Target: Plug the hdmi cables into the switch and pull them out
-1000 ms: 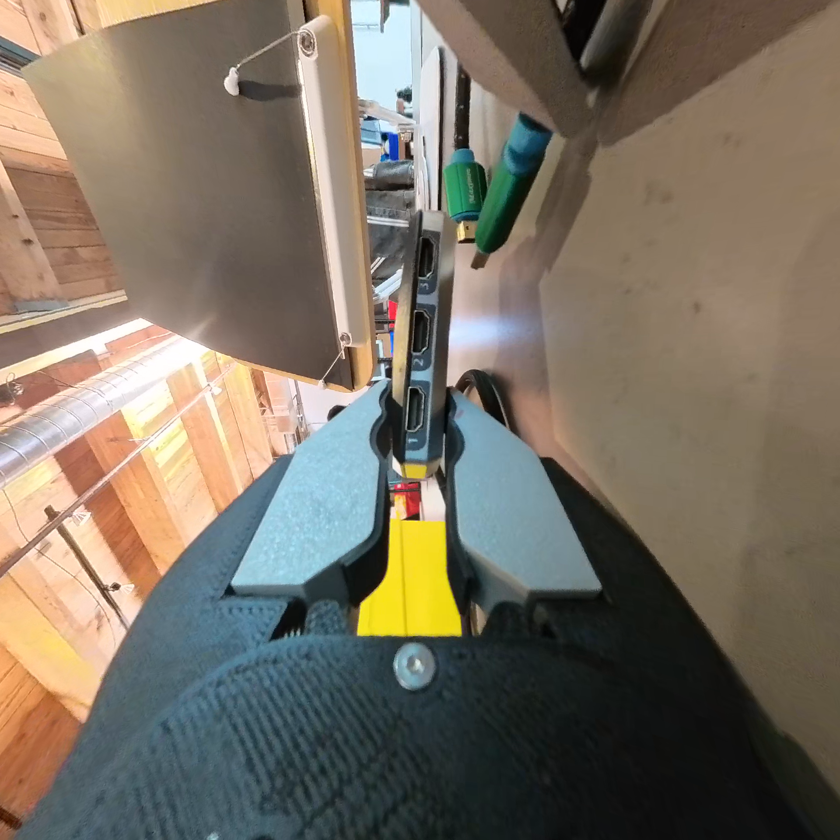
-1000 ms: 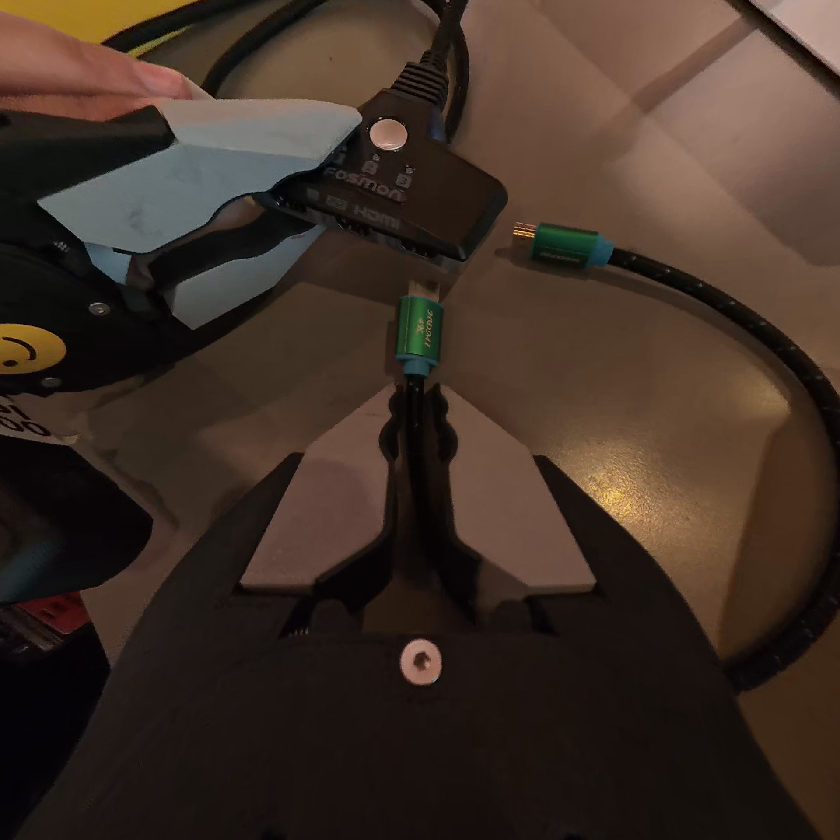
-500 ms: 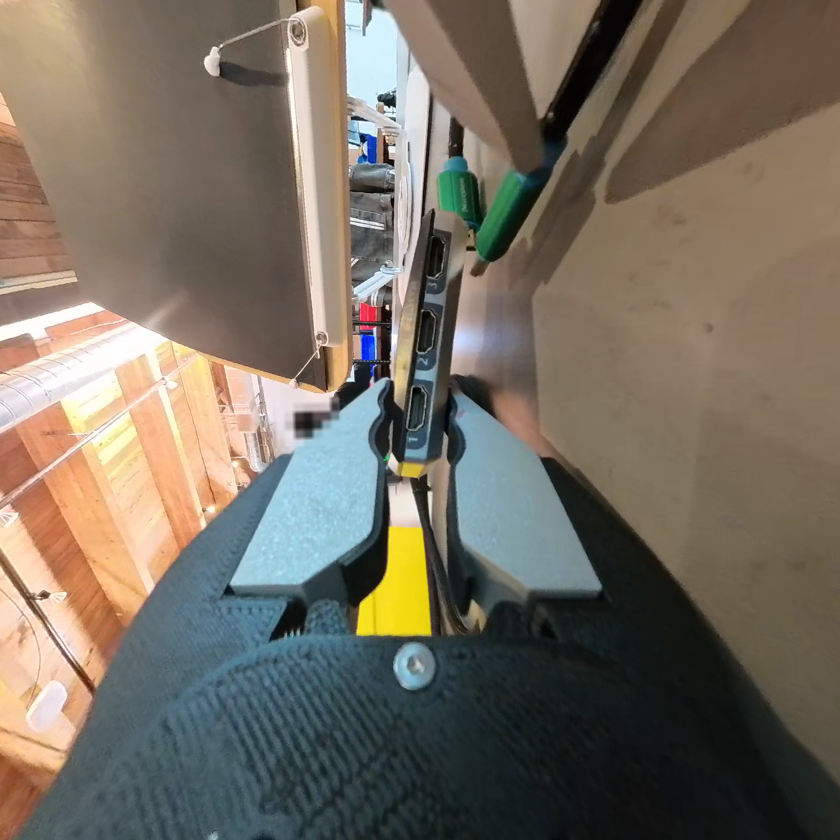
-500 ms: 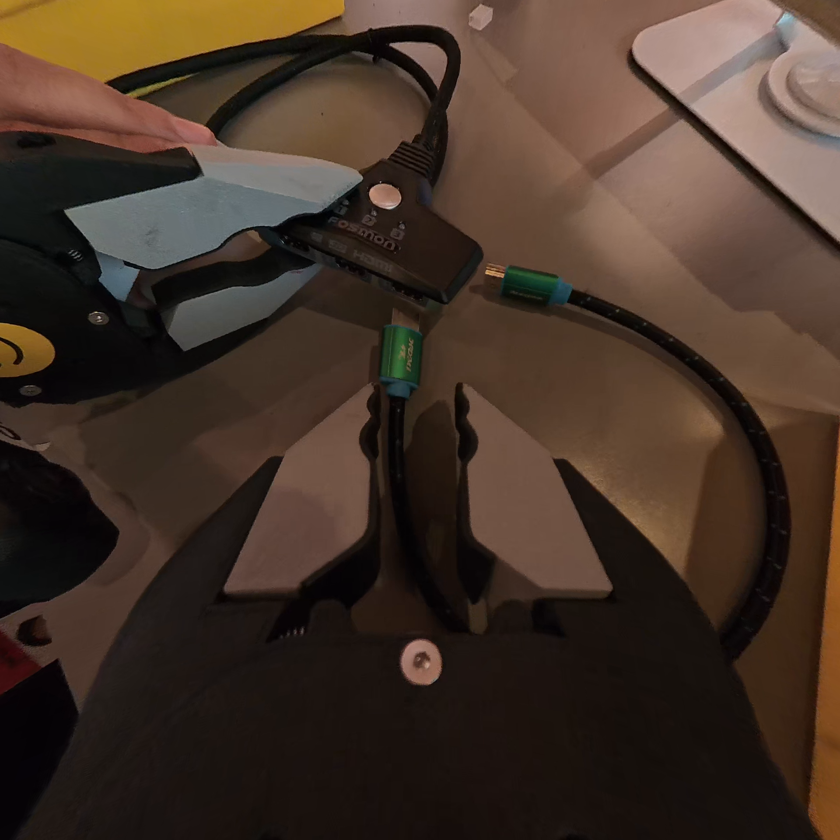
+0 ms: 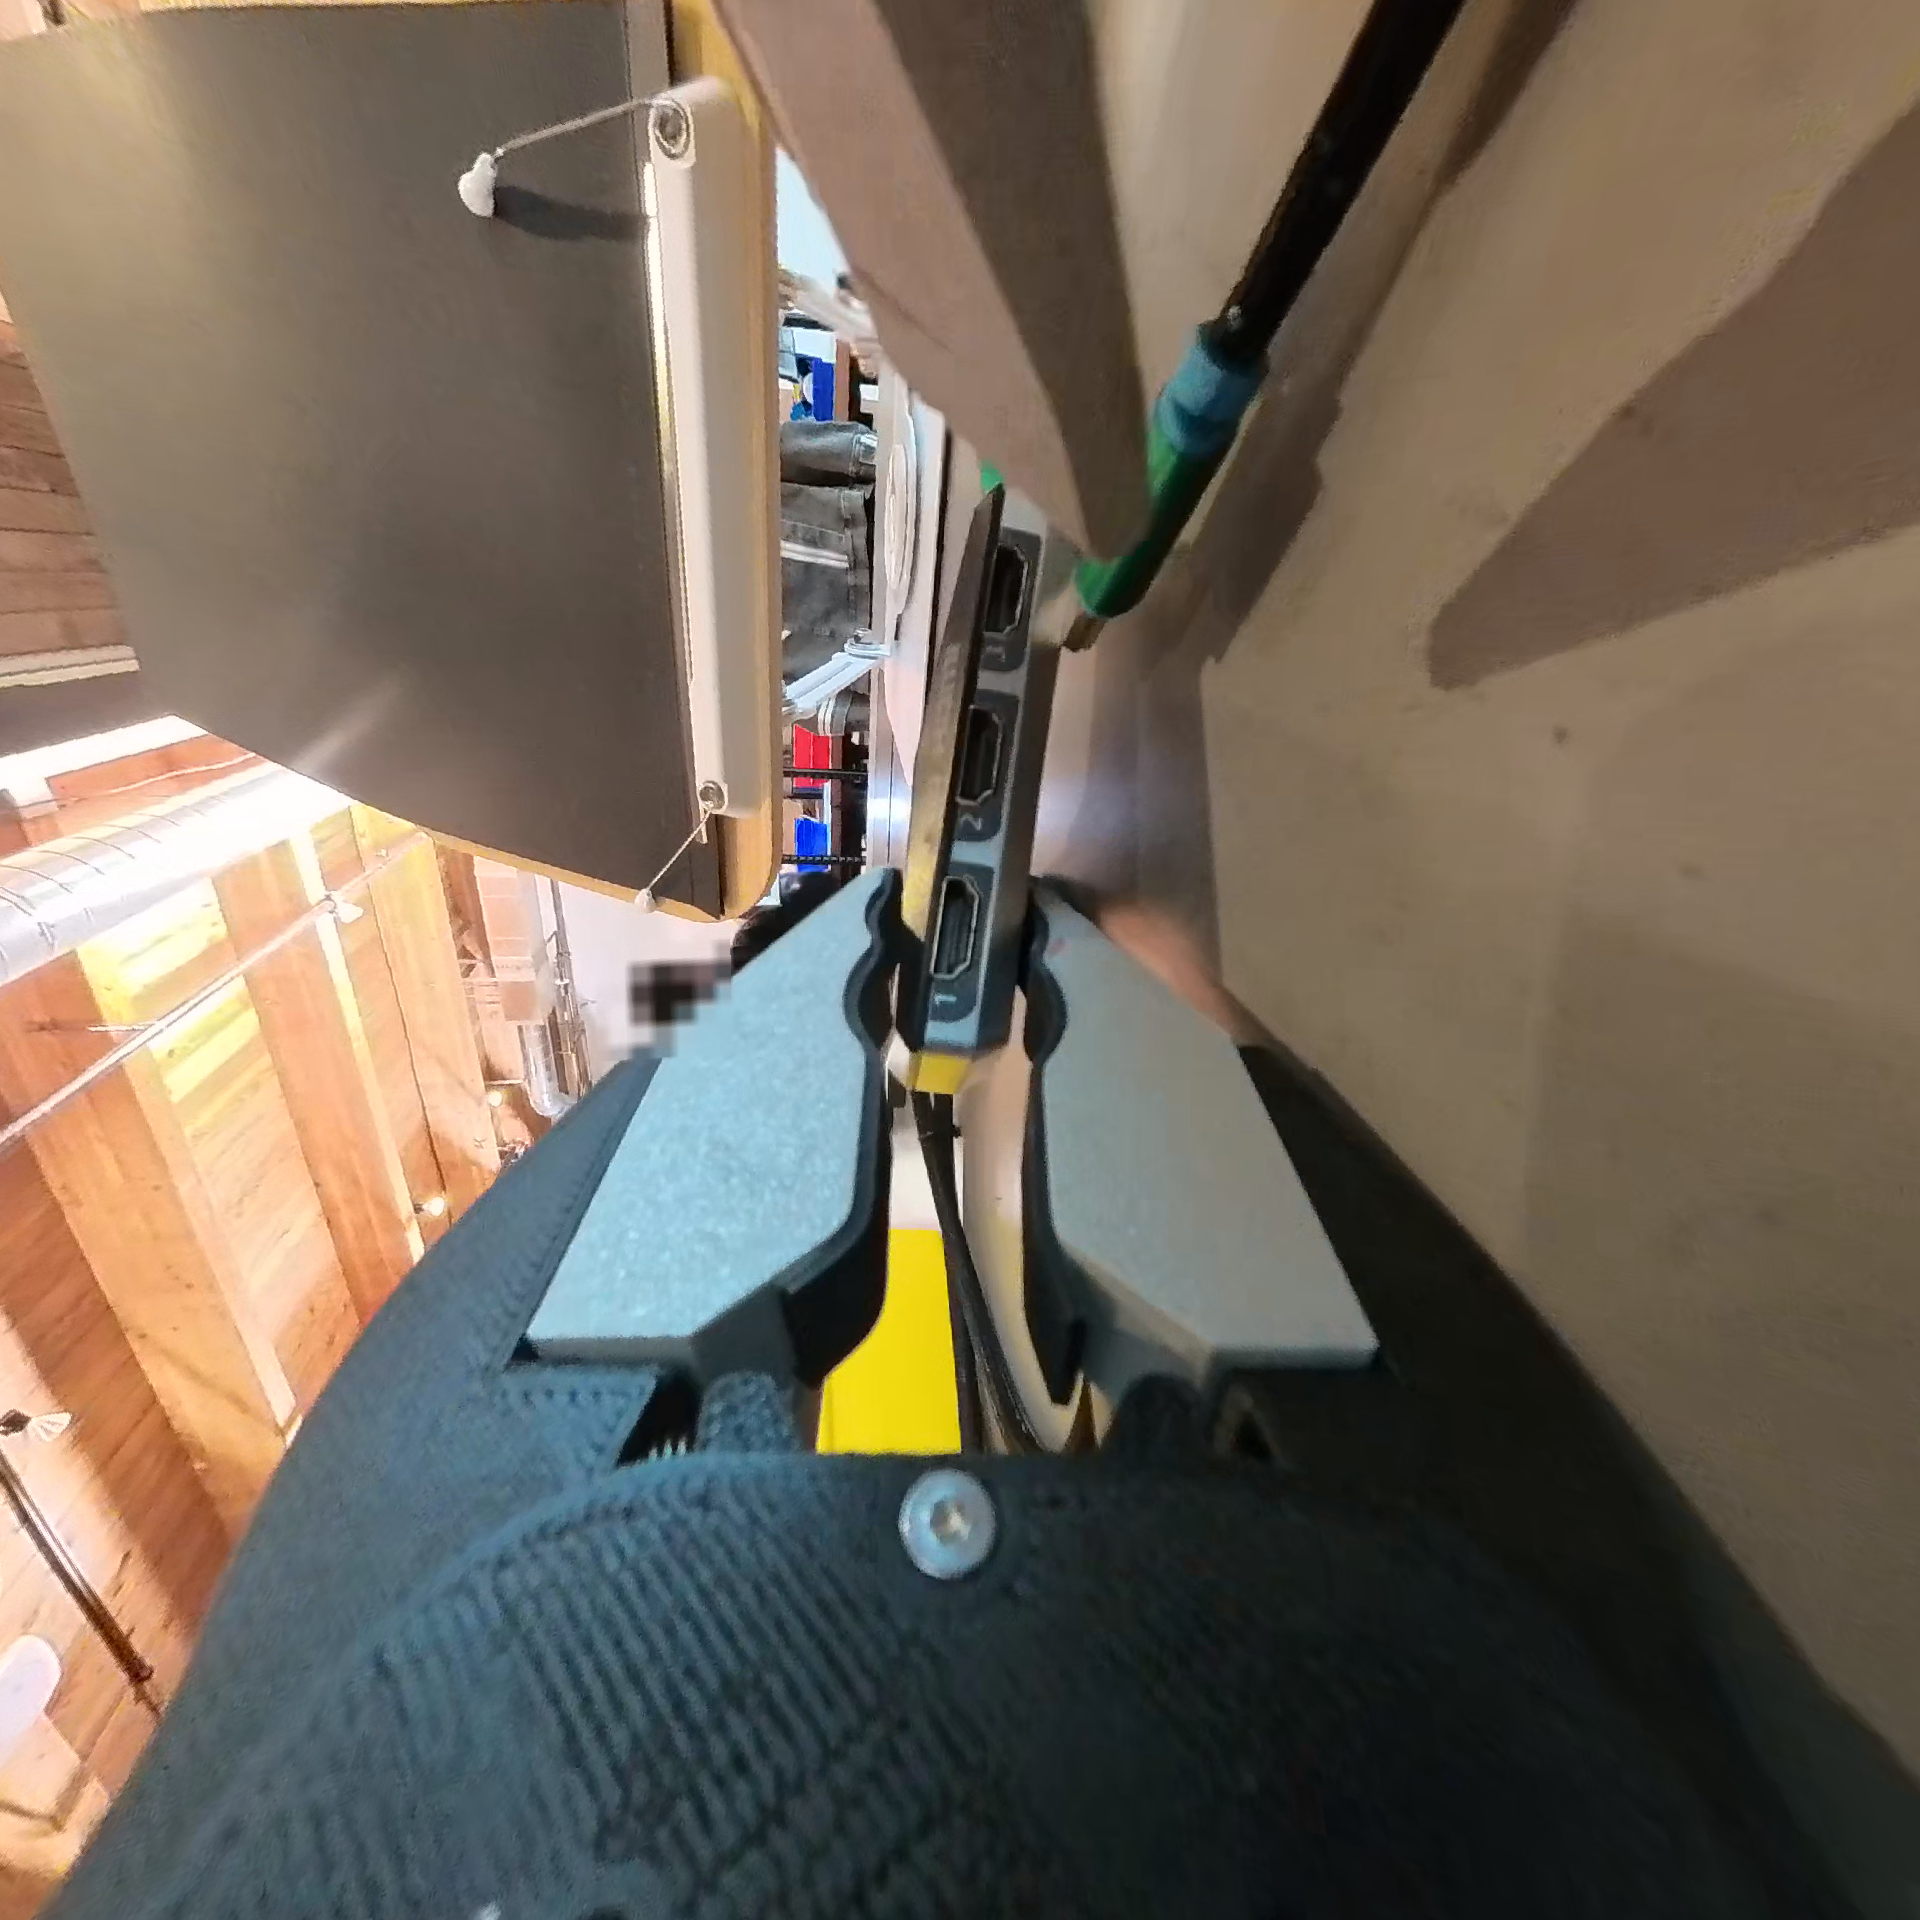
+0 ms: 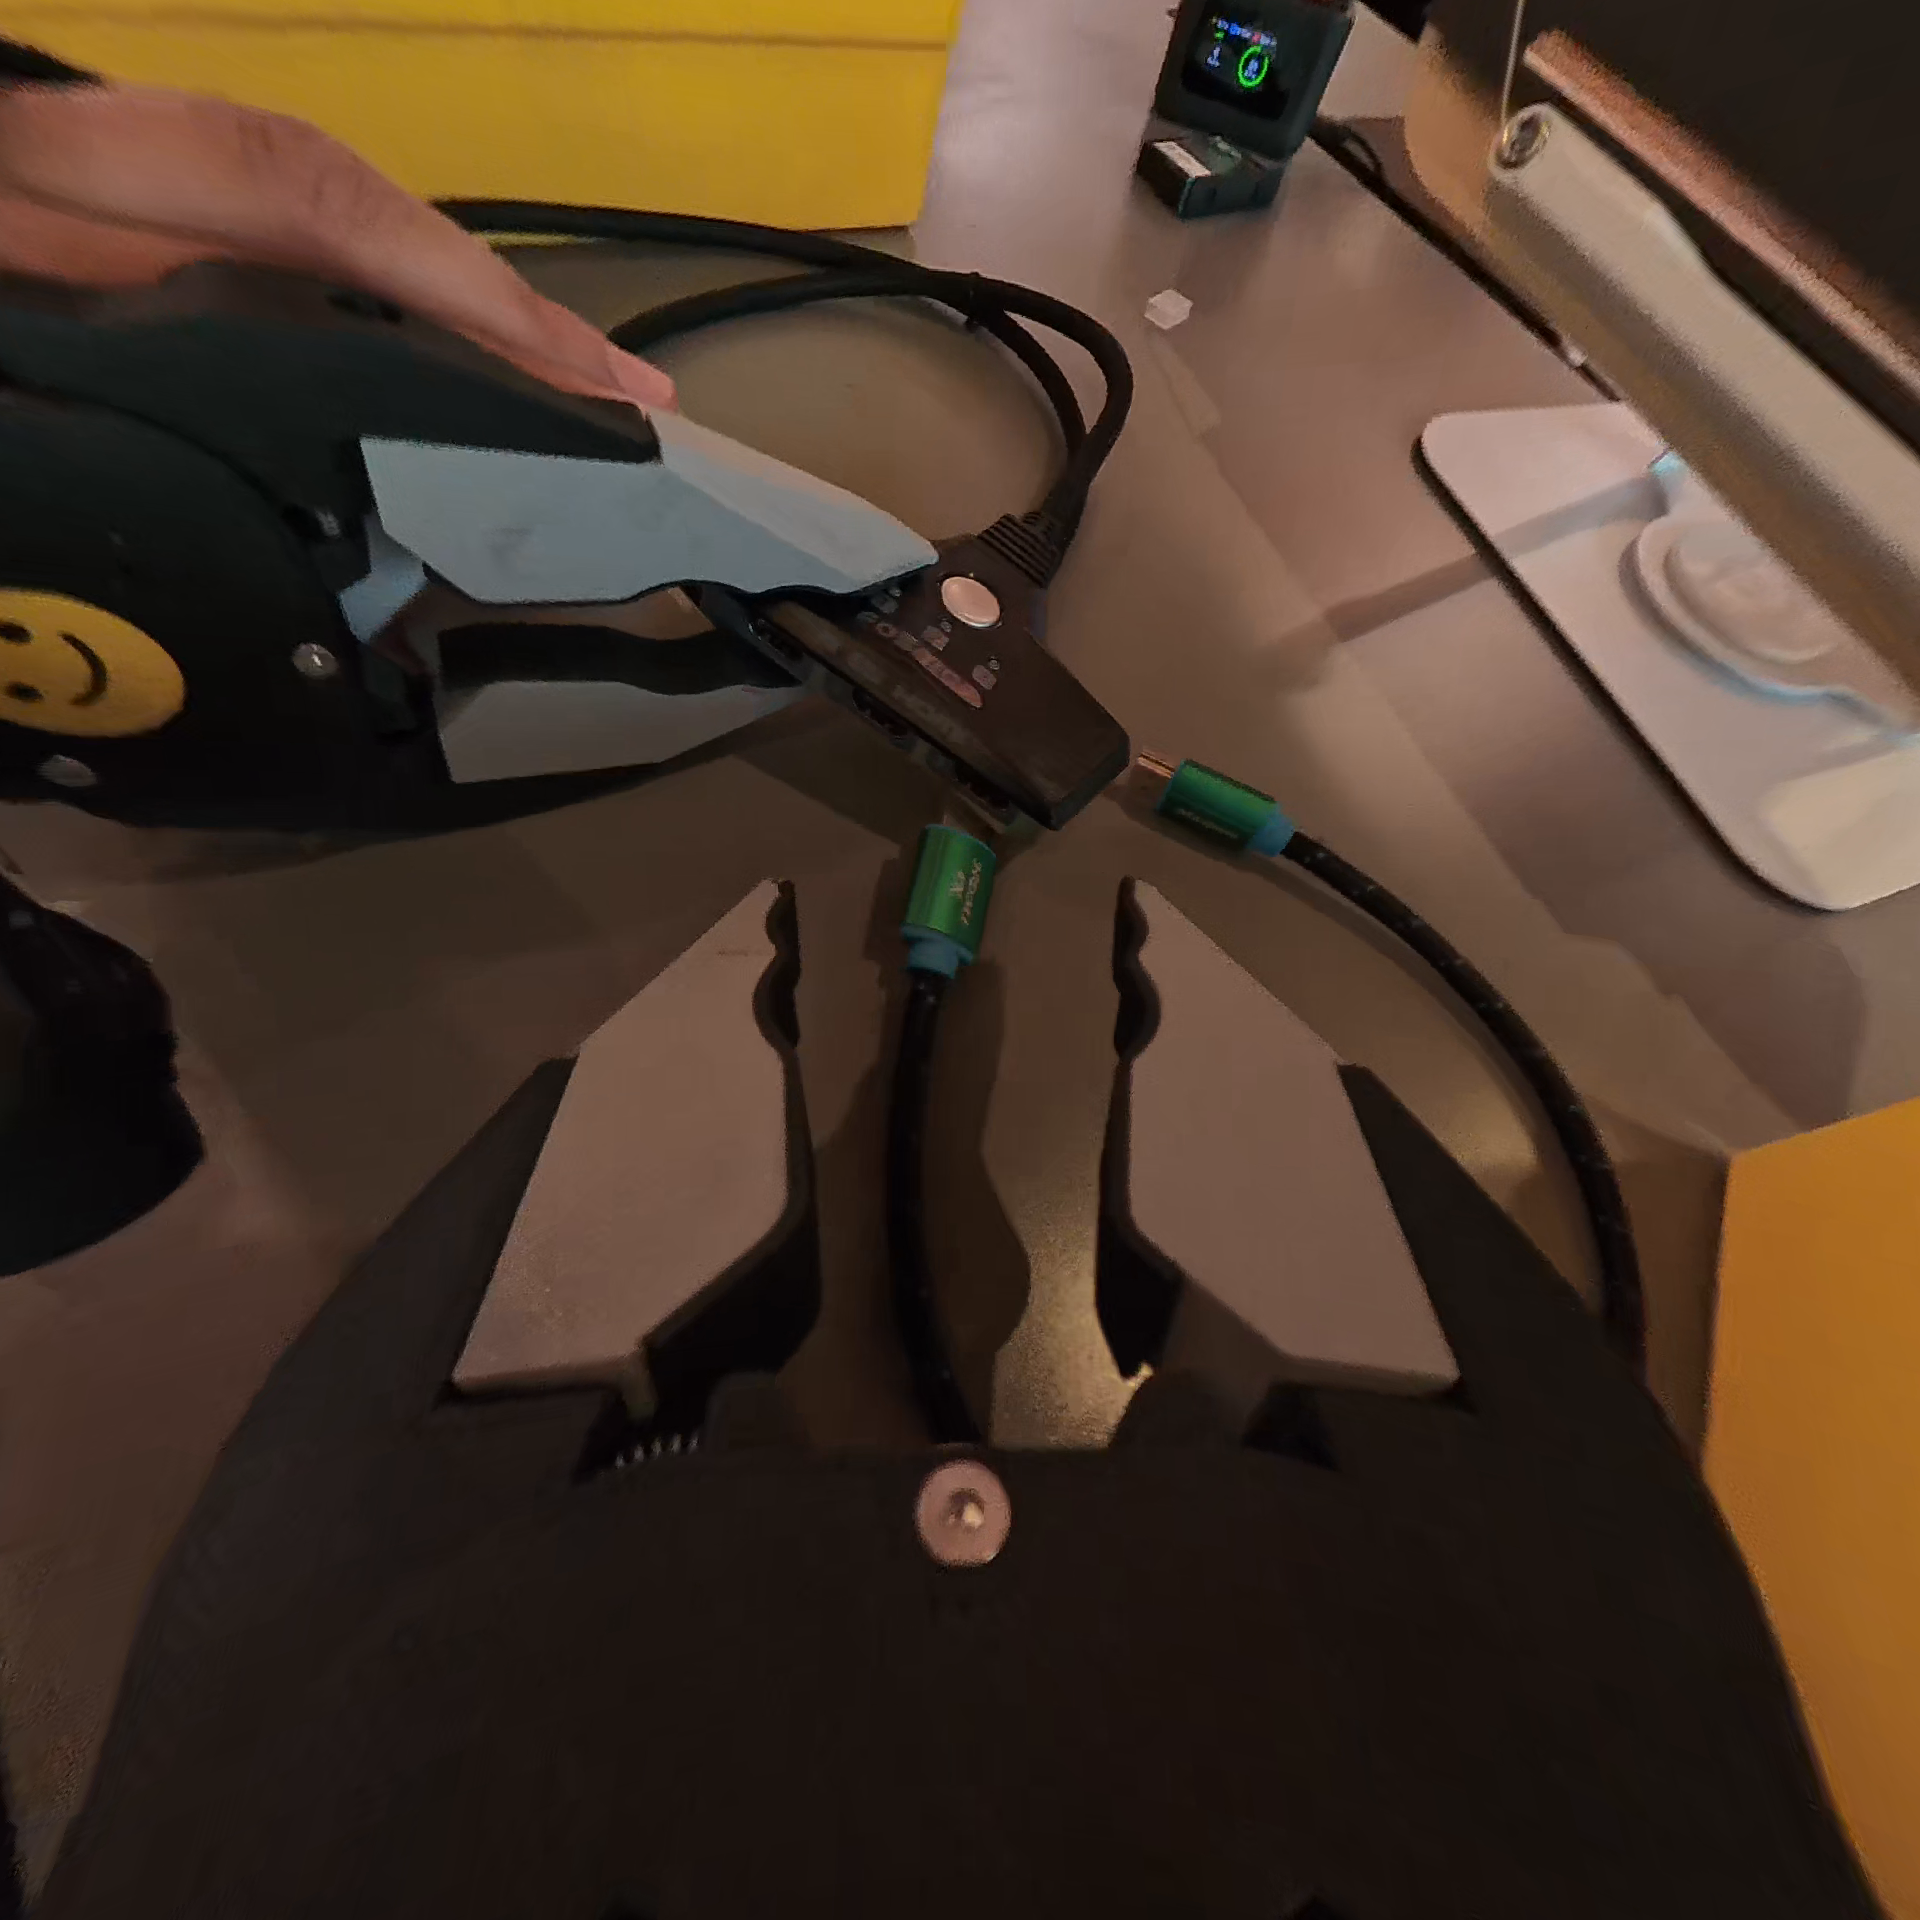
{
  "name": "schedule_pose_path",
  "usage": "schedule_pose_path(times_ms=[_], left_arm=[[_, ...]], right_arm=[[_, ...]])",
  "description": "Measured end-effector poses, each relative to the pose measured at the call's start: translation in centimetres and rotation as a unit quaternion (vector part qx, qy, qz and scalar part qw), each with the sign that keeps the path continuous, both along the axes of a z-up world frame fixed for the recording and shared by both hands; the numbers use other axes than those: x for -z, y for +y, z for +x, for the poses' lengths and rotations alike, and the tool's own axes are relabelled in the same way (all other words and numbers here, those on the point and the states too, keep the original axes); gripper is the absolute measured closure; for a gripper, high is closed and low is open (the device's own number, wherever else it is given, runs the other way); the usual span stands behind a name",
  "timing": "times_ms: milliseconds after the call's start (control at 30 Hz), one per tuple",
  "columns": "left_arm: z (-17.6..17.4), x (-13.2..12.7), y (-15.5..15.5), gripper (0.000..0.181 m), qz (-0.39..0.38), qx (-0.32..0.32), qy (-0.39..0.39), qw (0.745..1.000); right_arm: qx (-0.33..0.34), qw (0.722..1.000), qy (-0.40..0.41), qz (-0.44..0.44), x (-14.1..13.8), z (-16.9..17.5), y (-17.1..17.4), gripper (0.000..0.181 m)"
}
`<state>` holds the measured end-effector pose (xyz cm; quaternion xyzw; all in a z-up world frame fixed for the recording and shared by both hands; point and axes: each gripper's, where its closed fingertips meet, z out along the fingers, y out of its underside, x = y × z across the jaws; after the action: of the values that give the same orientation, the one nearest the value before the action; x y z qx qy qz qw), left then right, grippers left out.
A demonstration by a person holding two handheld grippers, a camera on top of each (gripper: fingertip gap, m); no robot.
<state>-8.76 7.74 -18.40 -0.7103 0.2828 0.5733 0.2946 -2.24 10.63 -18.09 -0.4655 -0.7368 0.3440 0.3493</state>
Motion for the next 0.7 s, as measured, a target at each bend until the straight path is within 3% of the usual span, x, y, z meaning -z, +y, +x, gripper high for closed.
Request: schedule_pose_path(times_ms=[133,400,533,700], left_arm=[[0.4,0.0,0.0,0.162,-0.003,0.010,0.004,1.000],[1.8,-0.7,-0.8,0.162,0.020,0.036,-0.031,0.999],[1.7,0.1,-1.2,0.161,0.020,0.031,-0.116,0.993],[1.9,0.0,-1.2,0.159,0.029,0.038,-0.183,0.982]], right_arm=[[-0.002,0.995,0.020,0.096,0.2,-0.4,-0.1,0.115],[-0.054,0.964,0.086,0.244,-1.8,-2.2,-3.1,0.122],[-0.090,0.934,0.058,0.341,-0.5,-4.1,-2.6,0.128],[-0.133,0.930,0.038,0.340,1.2,-5.7,-2.1,0.130]])
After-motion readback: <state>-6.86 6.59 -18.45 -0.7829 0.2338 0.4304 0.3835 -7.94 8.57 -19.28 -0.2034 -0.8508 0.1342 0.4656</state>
